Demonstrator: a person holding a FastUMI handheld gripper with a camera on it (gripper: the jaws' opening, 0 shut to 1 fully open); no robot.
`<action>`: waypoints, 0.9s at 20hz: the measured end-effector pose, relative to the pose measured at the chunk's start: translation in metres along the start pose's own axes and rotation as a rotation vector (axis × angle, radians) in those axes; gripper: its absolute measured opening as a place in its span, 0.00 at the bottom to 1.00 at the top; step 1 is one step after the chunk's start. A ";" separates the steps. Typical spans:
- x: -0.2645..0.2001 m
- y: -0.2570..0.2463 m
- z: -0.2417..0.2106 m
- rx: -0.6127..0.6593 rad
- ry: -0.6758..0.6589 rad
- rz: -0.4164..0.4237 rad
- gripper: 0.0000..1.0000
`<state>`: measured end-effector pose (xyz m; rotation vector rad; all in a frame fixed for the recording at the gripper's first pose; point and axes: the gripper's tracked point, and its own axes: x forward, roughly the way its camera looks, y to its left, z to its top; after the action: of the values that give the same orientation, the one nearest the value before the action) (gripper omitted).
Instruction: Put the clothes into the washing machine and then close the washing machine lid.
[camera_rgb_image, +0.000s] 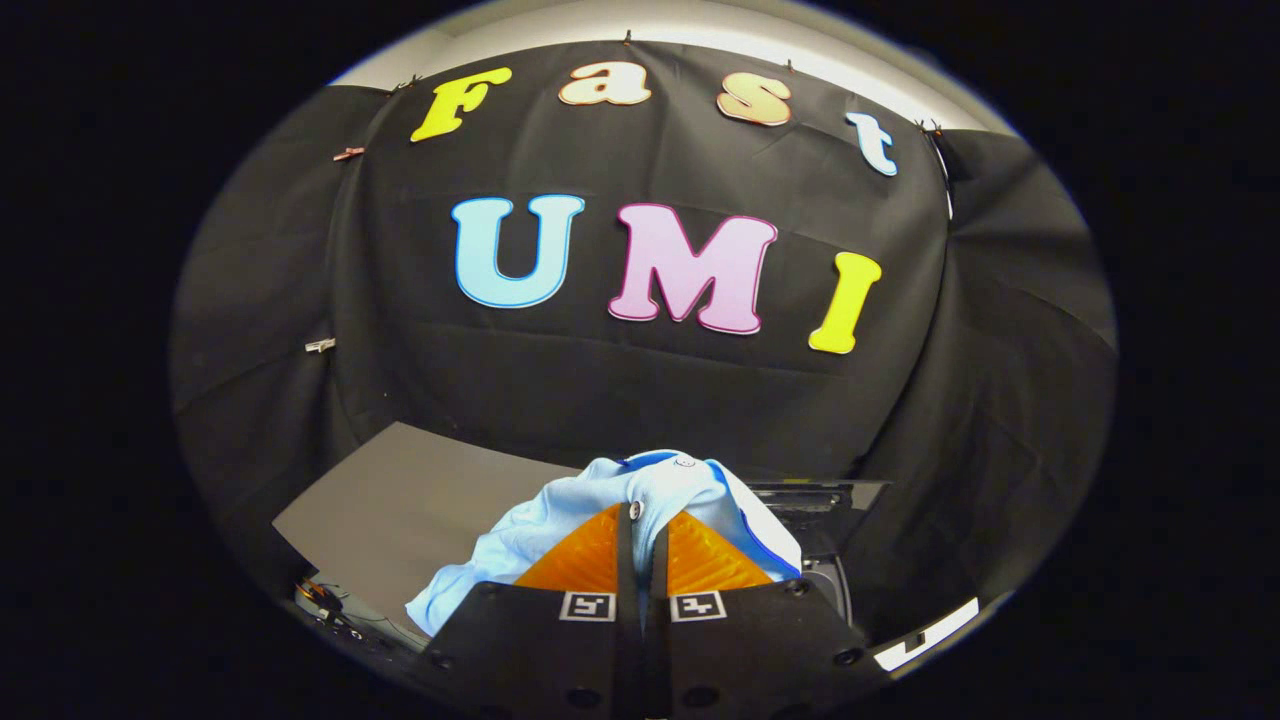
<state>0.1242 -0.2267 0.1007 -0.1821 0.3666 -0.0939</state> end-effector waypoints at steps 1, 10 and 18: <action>0.000 -0.015 -0.002 0.001 0.000 0.000 0.05; 0.036 -0.138 -0.067 0.025 0.065 -0.041 0.06; 0.101 -0.179 -0.178 -0.012 0.208 -0.073 0.05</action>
<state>0.1428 -0.4434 -0.0626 -0.1978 0.5684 -0.1838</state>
